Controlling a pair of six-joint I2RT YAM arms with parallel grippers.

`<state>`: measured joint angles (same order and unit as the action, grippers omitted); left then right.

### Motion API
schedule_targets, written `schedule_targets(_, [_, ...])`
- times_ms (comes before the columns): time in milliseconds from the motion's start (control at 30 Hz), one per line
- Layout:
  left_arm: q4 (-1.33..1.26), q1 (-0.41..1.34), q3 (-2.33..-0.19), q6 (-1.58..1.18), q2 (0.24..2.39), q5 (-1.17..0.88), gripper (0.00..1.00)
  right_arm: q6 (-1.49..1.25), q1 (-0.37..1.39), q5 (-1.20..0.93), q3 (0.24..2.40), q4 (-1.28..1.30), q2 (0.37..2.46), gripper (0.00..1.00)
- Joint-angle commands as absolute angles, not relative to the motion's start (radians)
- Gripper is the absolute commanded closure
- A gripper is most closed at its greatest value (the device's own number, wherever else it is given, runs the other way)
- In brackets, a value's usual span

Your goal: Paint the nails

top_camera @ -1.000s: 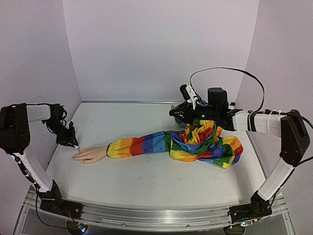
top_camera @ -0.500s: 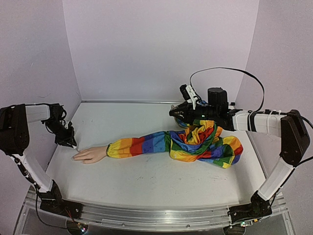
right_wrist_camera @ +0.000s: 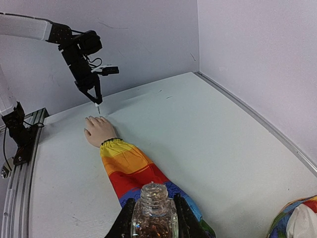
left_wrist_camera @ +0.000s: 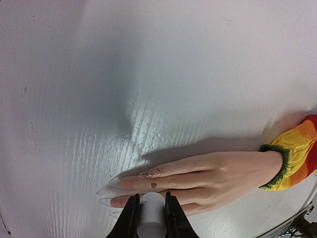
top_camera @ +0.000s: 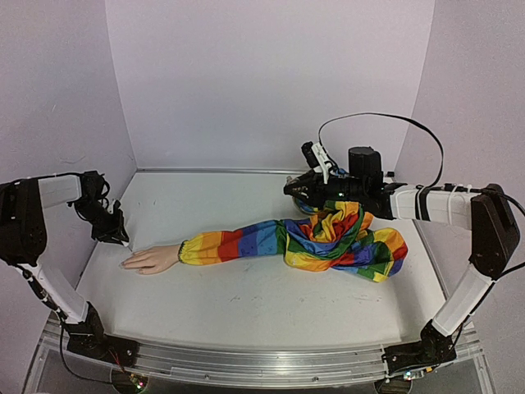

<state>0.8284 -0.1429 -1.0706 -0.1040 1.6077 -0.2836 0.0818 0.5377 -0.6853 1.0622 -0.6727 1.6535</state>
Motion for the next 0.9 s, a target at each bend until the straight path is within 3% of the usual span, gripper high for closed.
schedule_targets(0, [0.813,-0.139,-1.080,-0.097,1.619,-0.316,1.00,0.083,0.534,-0.712,1.108,-0.713,1.642,1.00])
schedule_targets(867, [0.811,-0.139,-1.100,-0.110,1.647,-0.309,1.00,0.086,0.534,-0.714,1.103,-0.713,1.643,1.00])
